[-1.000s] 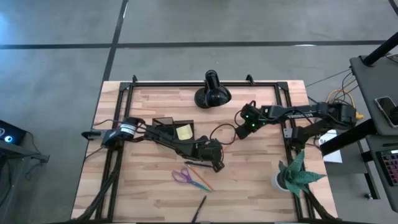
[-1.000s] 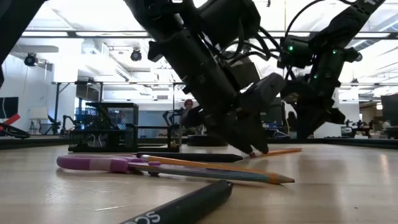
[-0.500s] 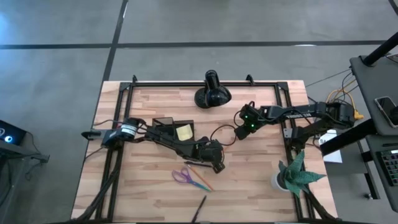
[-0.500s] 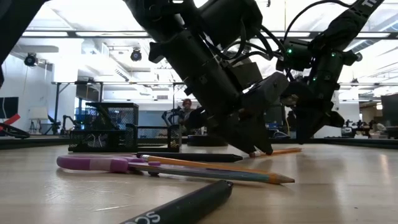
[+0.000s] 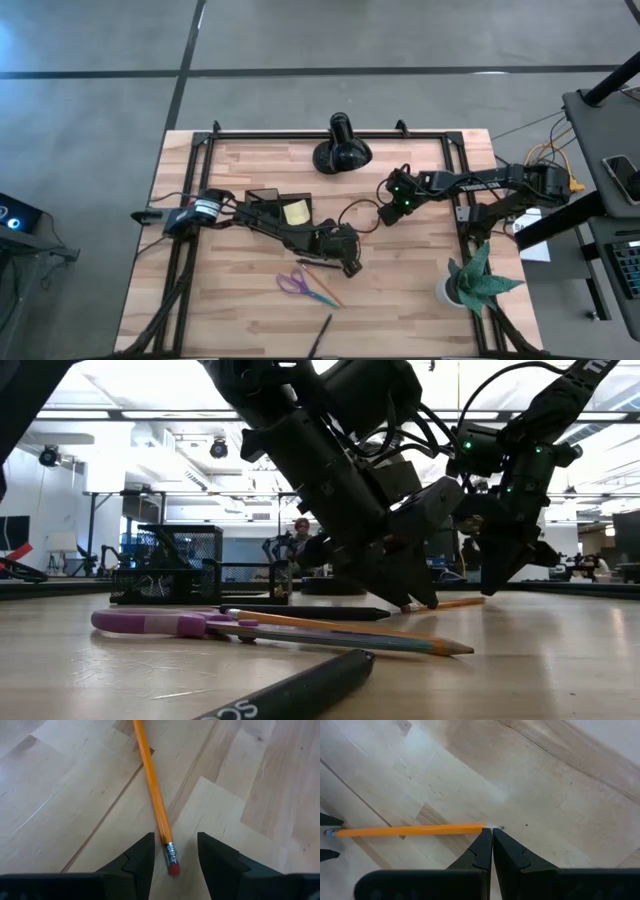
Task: Pick and place office supplies into organizer
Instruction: Put the top yellow pencil into the black desk organizer
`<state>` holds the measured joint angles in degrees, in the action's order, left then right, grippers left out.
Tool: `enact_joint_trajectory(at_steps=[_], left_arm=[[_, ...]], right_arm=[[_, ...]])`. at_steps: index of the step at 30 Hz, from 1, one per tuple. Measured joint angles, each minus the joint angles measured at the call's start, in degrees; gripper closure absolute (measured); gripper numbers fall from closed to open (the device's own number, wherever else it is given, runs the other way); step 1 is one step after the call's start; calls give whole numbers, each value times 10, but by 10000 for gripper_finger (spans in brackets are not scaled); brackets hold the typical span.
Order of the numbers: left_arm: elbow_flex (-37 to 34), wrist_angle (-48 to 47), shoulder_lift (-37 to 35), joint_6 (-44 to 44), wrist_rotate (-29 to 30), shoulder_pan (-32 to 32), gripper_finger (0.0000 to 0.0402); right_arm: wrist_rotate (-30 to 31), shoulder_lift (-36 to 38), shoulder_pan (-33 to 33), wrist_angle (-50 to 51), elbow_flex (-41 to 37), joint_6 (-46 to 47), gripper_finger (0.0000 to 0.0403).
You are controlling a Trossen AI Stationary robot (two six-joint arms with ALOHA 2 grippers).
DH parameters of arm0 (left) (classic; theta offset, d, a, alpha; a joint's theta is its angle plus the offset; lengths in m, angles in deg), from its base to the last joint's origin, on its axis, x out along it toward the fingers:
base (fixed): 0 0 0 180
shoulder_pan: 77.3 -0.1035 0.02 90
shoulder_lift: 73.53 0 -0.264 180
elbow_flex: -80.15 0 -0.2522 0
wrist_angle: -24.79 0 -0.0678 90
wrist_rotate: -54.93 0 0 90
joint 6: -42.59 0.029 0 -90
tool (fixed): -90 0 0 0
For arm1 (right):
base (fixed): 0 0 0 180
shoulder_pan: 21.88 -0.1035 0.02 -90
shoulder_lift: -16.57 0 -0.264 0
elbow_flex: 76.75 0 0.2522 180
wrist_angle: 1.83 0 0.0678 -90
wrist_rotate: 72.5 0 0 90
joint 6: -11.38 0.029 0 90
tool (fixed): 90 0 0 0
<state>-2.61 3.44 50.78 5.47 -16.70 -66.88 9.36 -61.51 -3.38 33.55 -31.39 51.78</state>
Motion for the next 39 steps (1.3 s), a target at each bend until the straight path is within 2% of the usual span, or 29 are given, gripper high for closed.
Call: enact_joint_trajectory(at_steps=[24,39], left_arm=[[2,21,0,0,1,-3,269],[2,20,0,4,-1,-3,269]], right_arm=[[7,0,0,-34,-23,23,394],[17,-2,3,-41,-2,26,394]])
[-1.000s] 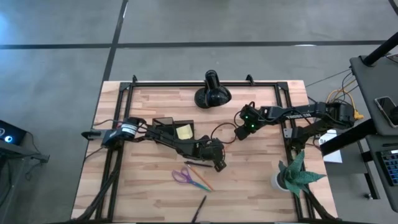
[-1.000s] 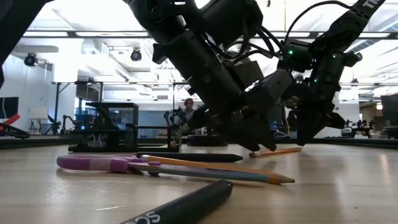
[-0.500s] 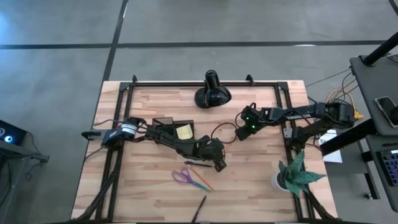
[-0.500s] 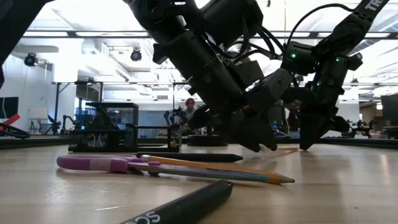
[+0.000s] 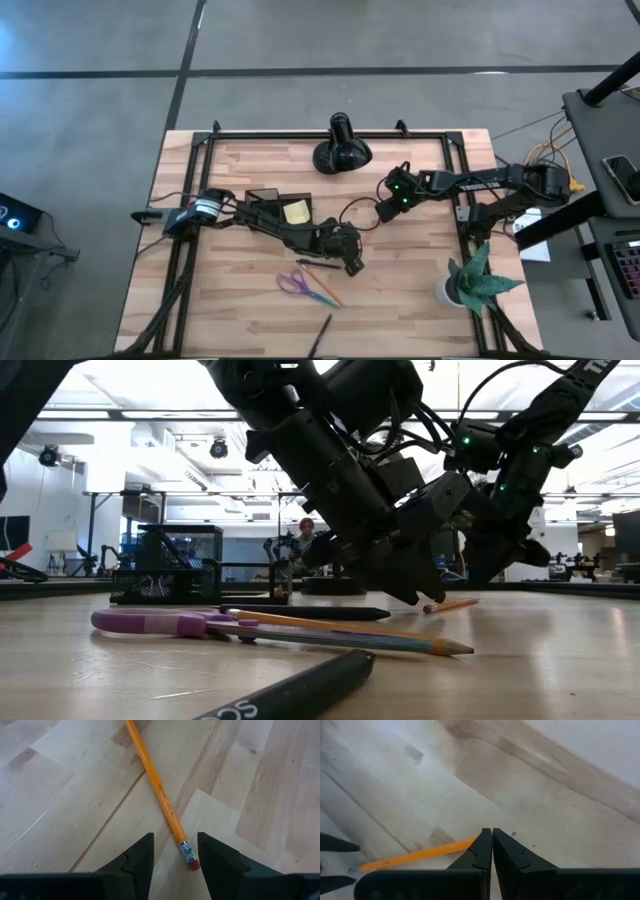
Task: Pick and place office supplies into organizer
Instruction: Put the top yellow pencil into the black desk organizer
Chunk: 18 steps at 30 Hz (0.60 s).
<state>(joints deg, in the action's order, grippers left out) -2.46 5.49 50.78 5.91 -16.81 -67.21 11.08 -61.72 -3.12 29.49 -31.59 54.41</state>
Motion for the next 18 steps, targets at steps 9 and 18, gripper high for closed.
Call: enact_joint_trajectory(at_steps=[9,18], left_arm=[[-1,-1,0,1,-1,0,269],[0,0,0,-4,-1,0,269]], right_arm=[[-9,-42,0,-32,6,-10,394],[-7,-42,0,-20,6,-17,394]])
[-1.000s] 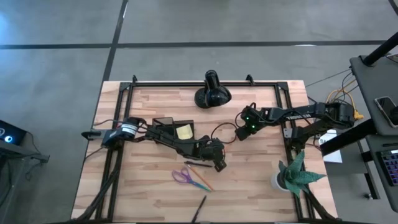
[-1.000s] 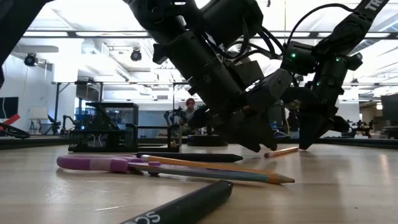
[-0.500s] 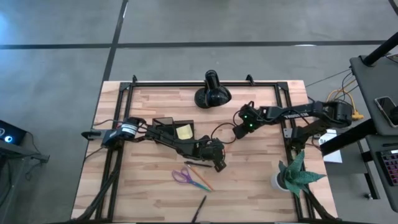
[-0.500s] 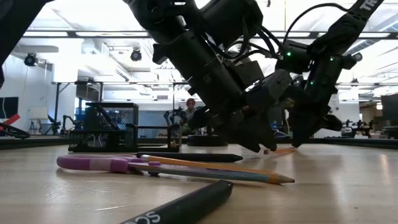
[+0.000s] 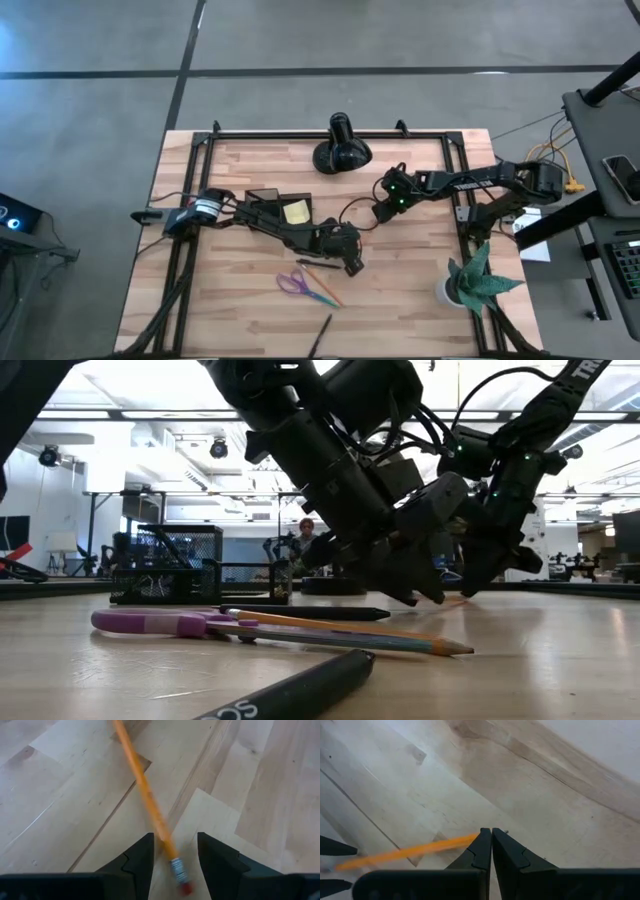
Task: Pick and place office supplies into organizer
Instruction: Put the top yellow pencil into the black desk organizer
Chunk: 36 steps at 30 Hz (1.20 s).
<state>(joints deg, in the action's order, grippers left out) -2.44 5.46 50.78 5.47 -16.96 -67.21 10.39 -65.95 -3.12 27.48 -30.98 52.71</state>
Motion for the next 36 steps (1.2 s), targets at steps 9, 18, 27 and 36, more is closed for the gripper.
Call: enact_joint_trajectory(at_steps=[9,18,27,36], left_arm=[[3,1,0,0,0,0,269],[4,-55,-9,17,19,-12,269],[10,-59,-18,30,19,-34,269],[5,-61,-44,136,18,-54,269]], right_arm=[[10,-2,0,7,-2,-8,395],[5,2,0,-6,1,1,394],[-29,-4,-10,-4,5,2,394],[18,23,-47,12,24,-85,366]])
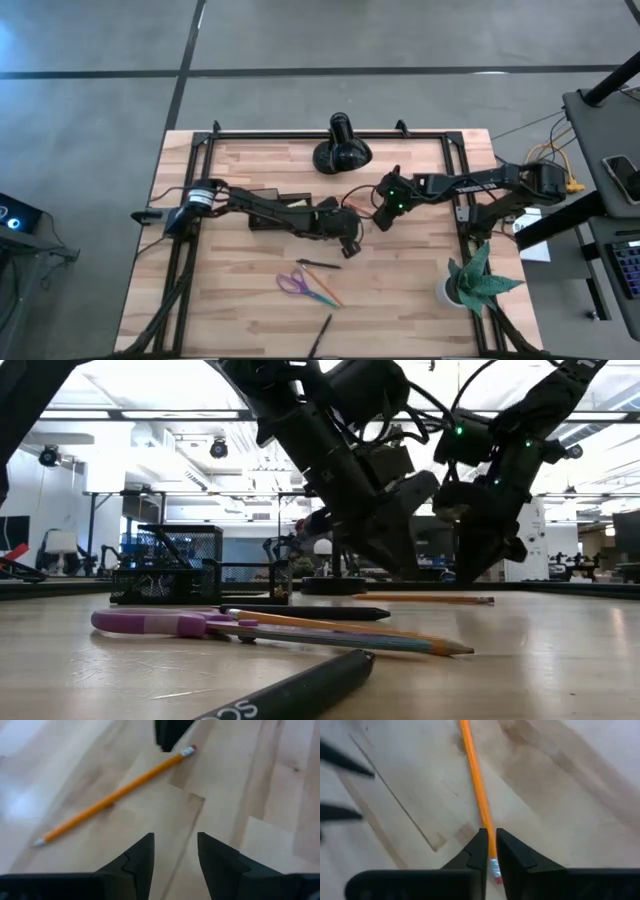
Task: Pick and place office supplies into organizer
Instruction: Put the top yellow pencil into the black desk organizer
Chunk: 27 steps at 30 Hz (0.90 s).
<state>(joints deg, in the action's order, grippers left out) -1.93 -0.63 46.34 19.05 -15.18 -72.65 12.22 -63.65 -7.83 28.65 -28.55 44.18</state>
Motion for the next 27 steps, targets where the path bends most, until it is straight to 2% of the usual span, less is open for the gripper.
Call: enact_joint_trajectory(at_steps=[4,7,11,15,20,27], left_arm=[[-5,-26,-24,12,-6,-7,269],[-13,-27,-53,47,-10,-6,269],[-34,-43,-92,64,-8,-5,269],[-69,-42,-135,60,18,-5,269],[-110,-41,-174,56,48,-5,269],[-153,-38,-209,15,77,-5,269]], right_arm=[[39,18,-21,35,-1,-70,321],[40,17,-33,40,-9,-98,283],[40,4,-48,34,-11,-107,239],[59,-14,-51,6,-11,-108,213],[87,-45,-48,-24,-11,-119,214],[96,-94,-49,-37,-4,-149,261]])
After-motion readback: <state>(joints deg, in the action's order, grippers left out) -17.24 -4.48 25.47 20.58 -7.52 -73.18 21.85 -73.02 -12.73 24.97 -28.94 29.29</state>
